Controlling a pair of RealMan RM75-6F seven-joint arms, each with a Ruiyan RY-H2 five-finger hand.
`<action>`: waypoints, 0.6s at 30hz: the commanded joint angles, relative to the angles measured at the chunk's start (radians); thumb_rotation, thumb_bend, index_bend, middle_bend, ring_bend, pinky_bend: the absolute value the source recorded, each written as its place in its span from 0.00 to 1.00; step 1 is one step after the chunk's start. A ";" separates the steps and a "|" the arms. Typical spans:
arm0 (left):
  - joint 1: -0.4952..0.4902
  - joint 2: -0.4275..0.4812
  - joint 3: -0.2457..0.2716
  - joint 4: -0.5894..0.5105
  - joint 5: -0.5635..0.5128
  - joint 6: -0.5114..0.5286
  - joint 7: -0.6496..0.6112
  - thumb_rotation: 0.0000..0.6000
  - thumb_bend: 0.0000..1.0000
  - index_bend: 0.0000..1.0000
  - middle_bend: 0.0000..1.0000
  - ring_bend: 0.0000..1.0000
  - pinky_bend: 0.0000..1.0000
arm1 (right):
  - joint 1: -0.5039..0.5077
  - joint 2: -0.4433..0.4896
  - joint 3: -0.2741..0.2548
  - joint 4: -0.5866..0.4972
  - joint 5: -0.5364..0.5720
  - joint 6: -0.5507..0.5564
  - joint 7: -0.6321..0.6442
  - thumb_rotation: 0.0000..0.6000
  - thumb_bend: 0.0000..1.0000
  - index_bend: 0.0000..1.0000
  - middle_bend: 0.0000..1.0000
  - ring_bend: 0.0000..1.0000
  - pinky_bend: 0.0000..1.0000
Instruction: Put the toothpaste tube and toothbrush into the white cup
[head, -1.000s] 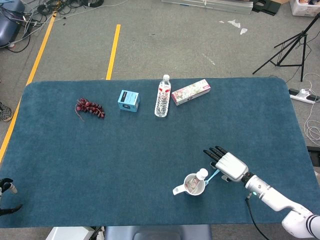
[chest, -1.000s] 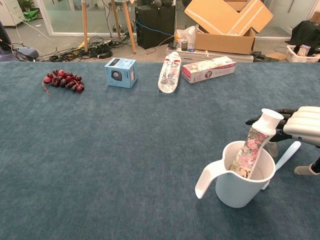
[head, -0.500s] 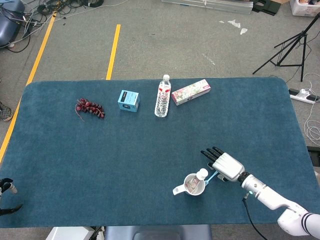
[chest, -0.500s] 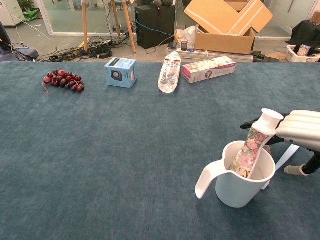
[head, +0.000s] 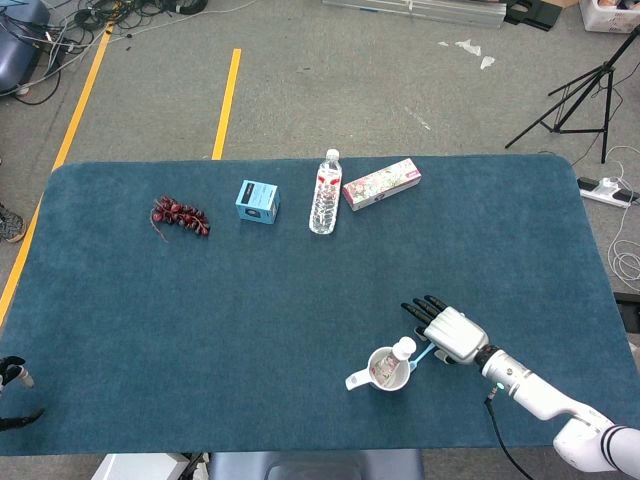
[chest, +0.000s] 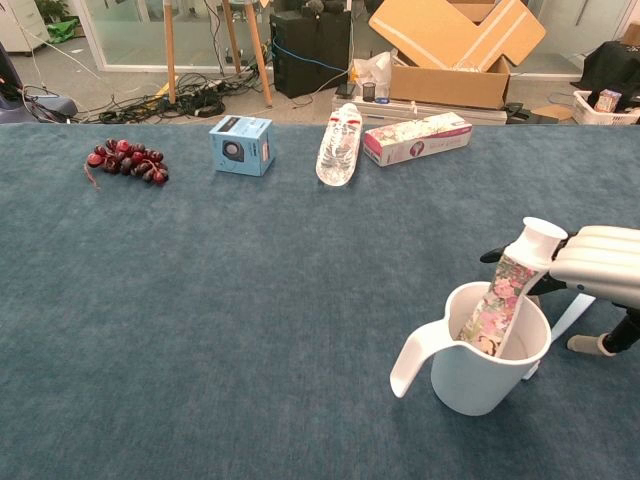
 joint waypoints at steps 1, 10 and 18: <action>0.000 0.000 0.000 0.000 0.000 0.000 0.000 1.00 0.00 0.49 0.27 0.21 0.29 | 0.000 -0.003 0.001 0.003 0.001 0.000 0.000 1.00 0.21 0.46 0.00 0.00 0.11; 0.001 0.001 0.000 -0.001 0.001 0.002 -0.002 1.00 0.00 0.49 0.27 0.21 0.29 | 0.000 -0.016 0.000 0.010 0.001 -0.002 -0.006 1.00 0.21 0.46 0.00 0.00 0.11; 0.002 0.003 0.000 -0.001 0.002 0.005 -0.004 1.00 0.00 0.49 0.27 0.21 0.29 | -0.003 -0.021 0.002 0.012 0.003 0.005 -0.009 1.00 0.21 0.52 0.00 0.00 0.11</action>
